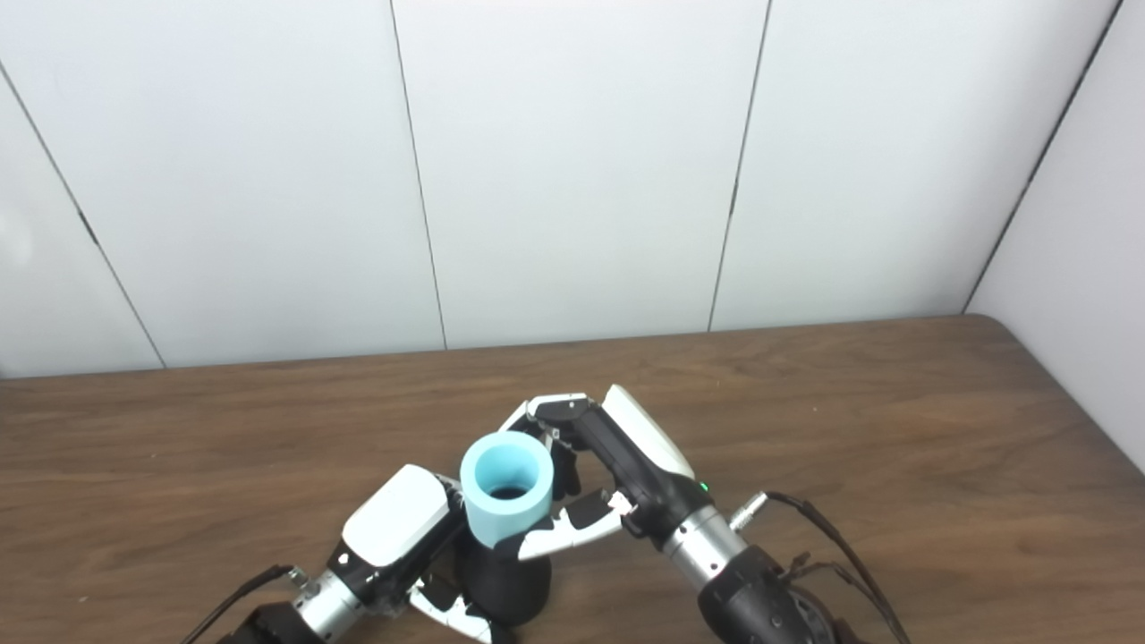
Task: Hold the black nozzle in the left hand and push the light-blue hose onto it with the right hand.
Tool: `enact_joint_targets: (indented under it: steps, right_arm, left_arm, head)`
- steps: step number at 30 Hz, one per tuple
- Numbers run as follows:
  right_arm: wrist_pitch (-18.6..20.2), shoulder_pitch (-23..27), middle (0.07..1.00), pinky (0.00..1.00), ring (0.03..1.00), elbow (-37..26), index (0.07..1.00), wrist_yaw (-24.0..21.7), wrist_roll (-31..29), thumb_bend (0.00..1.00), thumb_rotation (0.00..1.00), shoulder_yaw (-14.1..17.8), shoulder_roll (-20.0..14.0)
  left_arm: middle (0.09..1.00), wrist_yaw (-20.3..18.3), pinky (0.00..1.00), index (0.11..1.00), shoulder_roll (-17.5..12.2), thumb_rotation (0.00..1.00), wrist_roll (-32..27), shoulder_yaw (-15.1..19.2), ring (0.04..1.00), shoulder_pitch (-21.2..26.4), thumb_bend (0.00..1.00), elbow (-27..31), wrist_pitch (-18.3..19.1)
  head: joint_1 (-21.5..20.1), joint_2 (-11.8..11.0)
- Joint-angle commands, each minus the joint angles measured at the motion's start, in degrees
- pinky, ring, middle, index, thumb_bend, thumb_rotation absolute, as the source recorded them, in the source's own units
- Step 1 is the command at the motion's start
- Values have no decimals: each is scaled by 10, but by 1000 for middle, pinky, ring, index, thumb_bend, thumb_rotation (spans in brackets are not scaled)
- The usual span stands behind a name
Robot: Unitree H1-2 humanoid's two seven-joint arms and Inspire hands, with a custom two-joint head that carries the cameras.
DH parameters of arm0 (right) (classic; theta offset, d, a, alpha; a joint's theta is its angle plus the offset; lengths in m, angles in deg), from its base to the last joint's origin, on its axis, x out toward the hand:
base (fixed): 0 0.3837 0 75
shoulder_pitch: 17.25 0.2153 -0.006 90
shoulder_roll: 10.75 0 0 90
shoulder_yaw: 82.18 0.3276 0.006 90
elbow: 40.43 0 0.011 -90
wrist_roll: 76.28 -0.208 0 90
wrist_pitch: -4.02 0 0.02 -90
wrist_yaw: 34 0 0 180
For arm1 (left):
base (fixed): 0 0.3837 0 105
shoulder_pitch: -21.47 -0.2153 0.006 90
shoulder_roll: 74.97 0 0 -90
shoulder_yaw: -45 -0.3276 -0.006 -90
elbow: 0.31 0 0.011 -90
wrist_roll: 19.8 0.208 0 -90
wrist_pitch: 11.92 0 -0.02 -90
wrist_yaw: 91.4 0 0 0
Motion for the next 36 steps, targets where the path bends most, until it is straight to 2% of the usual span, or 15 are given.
enact_joint_targets:
  steps: [1,7,11,13,17,19,20,23,26,29,31,35,36]
  right_arm:
    - [-11,7,442,213,283,-1,529,-1,1,519,0,-4,-1]
    - [-8,8,426,213,285,4,533,3,6,517,0,-9,5]
    - [-4,8,419,183,252,7,533,2,6,516,0,-11,5]
    - [0,8,445,160,228,8,509,1,4,520,0,-11,6]
    - [6,6,419,167,237,9,533,2,0,516,0,-11,9]
    - [8,4,462,149,216,9,494,4,2,523,0,-11,10]
    - [8,3,437,151,221,9,513,6,1,519,0,-11,11]
    - [5,0,467,111,174,11,486,10,-1,525,0,-9,13]
    - [2,-3,427,157,234,13,530,12,-3,517,0,-8,13]
    - [5,-8,466,111,171,13,488,16,-5,524,0,-6,16]
    - [9,-11,469,84,137,12,484,18,-8,525,0,-6,19]
    - [18,-19,470,86,143,8,484,22,-14,525,0,-4,27]
    - [16,-21,472,108,177,8,484,25,-16,525,0,-3,28]
  left_arm:
    - [453,3,256,508,9,0,-13,-32,347,-67,521,-54,-9]
    - [453,39,248,505,8,0,-31,-59,327,-64,522,-75,-9]
    - [475,36,280,491,8,0,-33,-60,357,-67,523,-74,-9]
    - [459,45,273,500,8,0,-27,-62,351,-68,523,-75,-9]
    - [467,55,285,496,7,0,-12,-65,367,-69,523,-69,-9]
    - [478,60,311,489,6,0,-11,-66,395,-70,523,-66,-9]
    - [479,62,318,488,5,0,-11,-68,404,-70,523,-65,-9]
    - [483,55,323,485,3,0,-12,-65,408,-72,523,-60,-9]
    - [487,54,326,483,1,0,-11,-64,414,-74,523,-54,-9]
    - [482,61,313,487,-3,0,-12,-66,399,-75,523,-51,-9]
    - [486,65,337,483,-5,0,-9,-66,424,-76,523,-48,-9]
    - [490,66,334,479,-7,0,-4,-65,421,-80,523,-43,-9]
    - [492,68,341,477,-7,0,-4,-66,430,-80,523,-44,-9]
  head:
    - [0,0]
    - [1,1]
    - [1,1]
    - [1,1]
    - [3,4]
    - [3,4]
    - [3,4]
    - [2,5]
    - [3,6]
    - [4,8]
    - [5,10]
    - [9,13]
    - [9,13]
